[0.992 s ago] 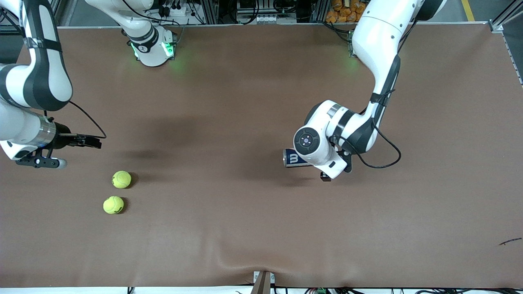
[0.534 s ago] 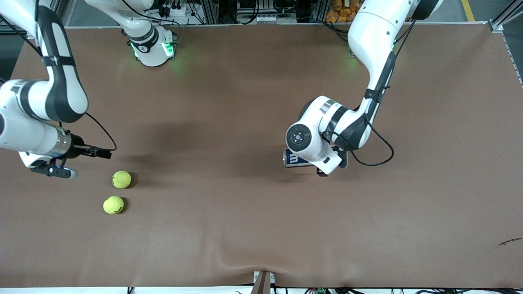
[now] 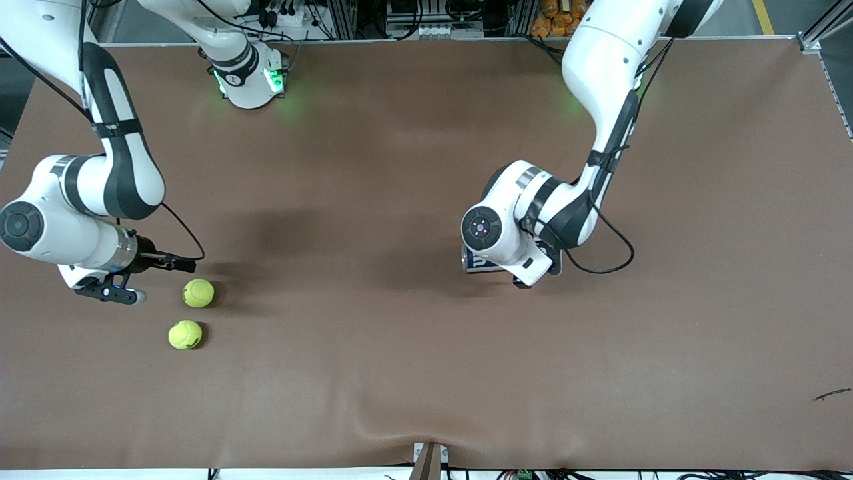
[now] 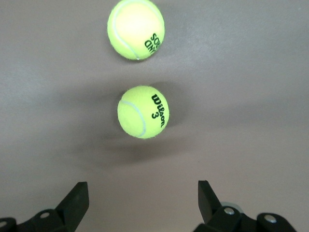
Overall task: Insert tennis ball vertically with right arm
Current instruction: 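Lower the left gripper and close it around the white can's body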
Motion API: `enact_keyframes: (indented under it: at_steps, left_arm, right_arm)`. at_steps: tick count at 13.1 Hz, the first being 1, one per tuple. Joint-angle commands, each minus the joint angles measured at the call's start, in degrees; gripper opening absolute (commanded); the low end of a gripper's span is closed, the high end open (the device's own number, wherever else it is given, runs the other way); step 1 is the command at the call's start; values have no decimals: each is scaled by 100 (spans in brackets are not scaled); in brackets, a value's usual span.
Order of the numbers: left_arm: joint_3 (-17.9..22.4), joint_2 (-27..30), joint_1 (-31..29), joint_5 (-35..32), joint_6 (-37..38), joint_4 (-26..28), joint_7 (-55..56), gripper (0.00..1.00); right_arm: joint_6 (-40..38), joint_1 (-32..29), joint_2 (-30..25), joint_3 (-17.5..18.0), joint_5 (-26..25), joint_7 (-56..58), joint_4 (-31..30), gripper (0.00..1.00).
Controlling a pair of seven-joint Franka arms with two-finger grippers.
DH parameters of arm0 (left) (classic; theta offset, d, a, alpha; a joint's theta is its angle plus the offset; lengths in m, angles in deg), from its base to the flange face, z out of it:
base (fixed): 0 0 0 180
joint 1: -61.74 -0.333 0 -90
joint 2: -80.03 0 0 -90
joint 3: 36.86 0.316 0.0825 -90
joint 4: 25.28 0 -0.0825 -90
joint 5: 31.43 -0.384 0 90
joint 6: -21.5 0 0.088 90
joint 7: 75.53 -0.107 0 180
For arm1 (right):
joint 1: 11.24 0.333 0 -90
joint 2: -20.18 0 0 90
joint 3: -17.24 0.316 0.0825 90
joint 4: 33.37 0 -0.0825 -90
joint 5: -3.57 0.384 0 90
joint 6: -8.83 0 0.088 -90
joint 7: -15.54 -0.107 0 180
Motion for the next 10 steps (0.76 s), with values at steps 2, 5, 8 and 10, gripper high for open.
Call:
enact_keyframes:
  at_steps: [2,5,8,10]
  left_arm:
    - [33,-110,196,40,64,-156,203,100]
    - [33,-251,249,40,73,-147,388,100]
    - [33,-347,301,23,73,-139,520,100]
    - [33,-417,319,40,55,-156,546,100]
  right_arm:
    - [-529,38,-1039,25,-7,-26,-39,100]
    - [-1308,126,-1550,69,1,-18,205,100]
    - [-2829,126,-1577,77,1,-9,1102,100]
    - [-2982,143,-1883,86,10,-9,1156,100]
